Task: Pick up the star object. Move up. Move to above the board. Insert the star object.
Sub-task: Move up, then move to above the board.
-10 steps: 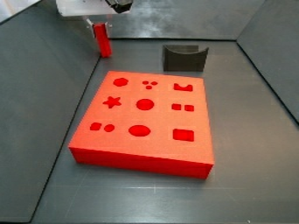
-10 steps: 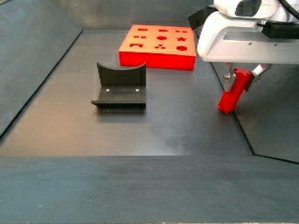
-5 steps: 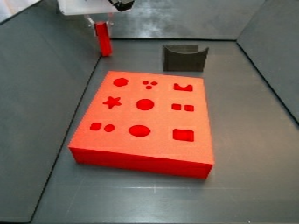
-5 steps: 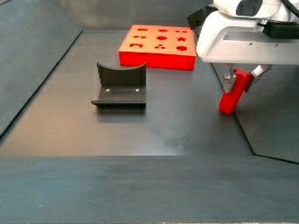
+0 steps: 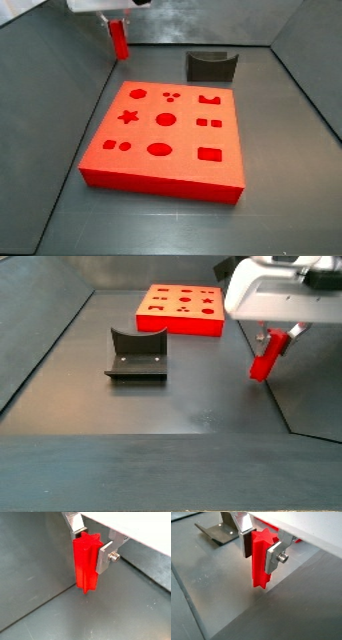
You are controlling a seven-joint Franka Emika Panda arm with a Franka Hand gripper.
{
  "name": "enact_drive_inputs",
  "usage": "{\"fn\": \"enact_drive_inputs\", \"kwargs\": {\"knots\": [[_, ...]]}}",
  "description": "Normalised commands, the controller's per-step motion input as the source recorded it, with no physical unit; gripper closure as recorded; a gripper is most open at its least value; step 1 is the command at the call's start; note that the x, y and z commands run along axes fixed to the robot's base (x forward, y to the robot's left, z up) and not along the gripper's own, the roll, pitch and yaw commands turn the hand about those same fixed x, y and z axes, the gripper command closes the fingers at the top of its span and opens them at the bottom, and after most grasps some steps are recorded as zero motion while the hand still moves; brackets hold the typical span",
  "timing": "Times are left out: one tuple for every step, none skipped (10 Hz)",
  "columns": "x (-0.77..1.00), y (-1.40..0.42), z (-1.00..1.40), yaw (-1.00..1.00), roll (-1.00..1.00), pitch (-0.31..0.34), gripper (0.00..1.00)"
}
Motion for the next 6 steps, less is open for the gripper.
{"fn": "enact_drive_inputs", "kwargs": {"knots": [[-0.05,0.03,0.63,0.0,0.01,0.043,1.0],[-0.04,0.03,0.47,-0.01,0.02,0.05,1.0],[-0.04,0.03,0.3,-0.01,0.04,0.056,1.0],[-0.04,-0.2,1.0,-0.11,-0.03,-0.061,1.0],[-0.04,-0.21,1.0,-0.1,-0.02,-0.056,1.0],[-0.04,-0.19,1.0,-0.07,-0.01,-0.041,1.0]]}}
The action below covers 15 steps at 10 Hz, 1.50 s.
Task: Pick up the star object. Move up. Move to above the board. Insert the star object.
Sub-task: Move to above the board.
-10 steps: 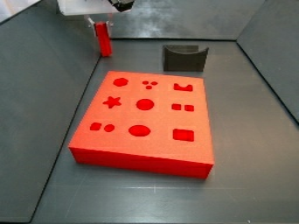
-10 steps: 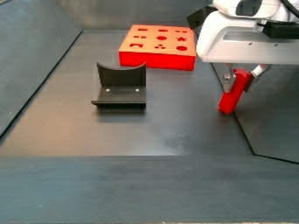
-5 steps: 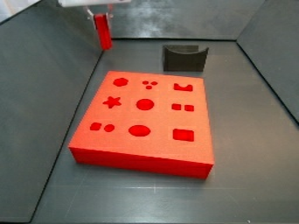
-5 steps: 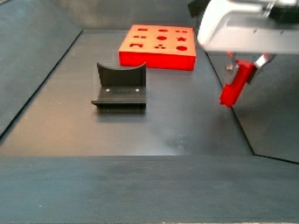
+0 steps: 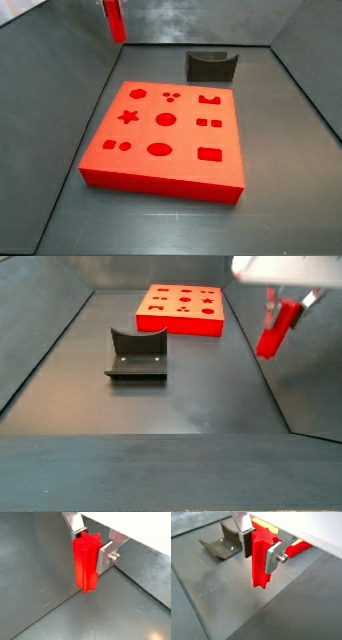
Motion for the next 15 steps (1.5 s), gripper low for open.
{"fn": "enact_drive_inputs", "kwargs": {"knots": [[-0.04,-0.17,1.0,-0.04,-0.01,-0.011,1.0],[-0.04,-0.16,1.0,-0.02,0.0,0.007,1.0],[-0.04,-0.14,1.0,0.0,0.01,0.025,1.0],[-0.04,-0.12,1.0,0.01,0.01,0.033,1.0],[-0.03,-0.09,0.96,0.02,0.01,0.052,1.0],[-0.01,-0.07,0.81,0.02,0.01,0.067,1.0],[0.0,-0.04,0.66,0.02,0.01,0.083,1.0],[0.01,-0.03,0.5,0.02,0.02,0.093,1.0],[0.01,-0.02,0.3,0.02,0.02,0.097,1.0],[0.49,-1.0,0.29,-0.37,0.07,0.654,1.0],[0.5,-1.0,0.27,-0.34,0.07,0.631,1.0],[0.51,-1.0,0.27,-0.2,0.07,0.57,1.0],[0.53,-1.0,0.27,-0.1,-0.04,0.401,1.0],[0.53,-1.0,0.27,-0.04,-0.03,0.279,1.0],[0.52,-1.0,0.27,-0.01,0.0,0.168,1.0]]}}
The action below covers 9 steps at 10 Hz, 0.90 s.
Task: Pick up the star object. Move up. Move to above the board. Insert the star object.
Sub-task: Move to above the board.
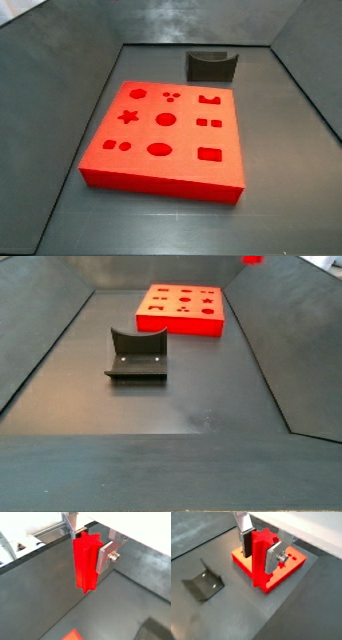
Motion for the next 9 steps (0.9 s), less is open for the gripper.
{"fn": "enact_drive_inputs", "kwargs": {"knots": [[0.53,-1.0,0.28,0.0,-0.03,0.13,1.0],[0.54,-1.0,0.27,0.0,-0.01,0.108,1.0],[0.54,-1.0,0.28,0.01,0.0,0.114,1.0],[0.56,-1.0,0.28,0.0,0.0,0.135,1.0],[0.58,-1.0,0.28,0.01,-0.01,0.135,1.0],[0.59,-1.0,0.28,0.01,0.02,0.14,1.0],[0.61,-1.0,0.28,0.01,0.03,0.134,1.0],[0.58,-0.87,0.25,0.01,0.05,0.141,1.0],[0.48,-0.7,0.19,0.01,0.07,0.147,1.0]]}}
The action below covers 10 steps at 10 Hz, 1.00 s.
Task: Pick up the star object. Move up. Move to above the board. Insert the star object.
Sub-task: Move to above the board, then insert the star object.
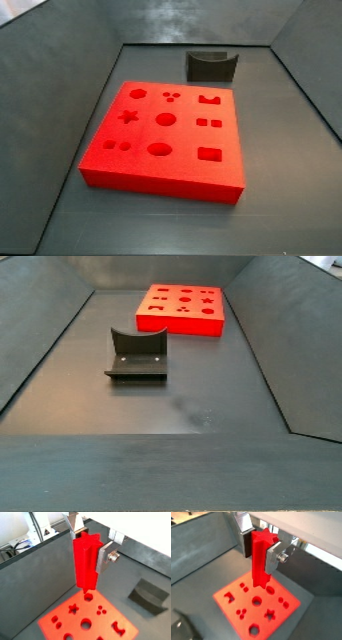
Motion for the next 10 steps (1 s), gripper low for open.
{"fn": "enact_drive_inputs", "kwargs": {"knots": [[0.26,-0.31,0.09,0.01,0.09,0.144,1.0],[0.19,-0.2,0.06,0.01,0.09,0.127,1.0],[-0.1,0.0,0.0,0.0,0.0,-0.024,1.0],[-0.67,0.0,-0.21,-0.25,0.04,-0.214,1.0],[-0.75,0.19,-0.8,-0.32,0.11,-0.113,1.0],[-0.82,0.34,-0.81,-0.39,0.0,-0.056,1.0],[-0.75,0.33,-0.83,-0.45,0.0,-0.037,1.0],[-0.65,0.2,-0.92,-0.54,0.0,-0.056,1.0],[-0.52,0.0,-1.0,-0.66,0.0,-0.099,1.0],[-0.21,-0.01,-0.93,-0.84,-0.01,-0.104,1.0]]}}
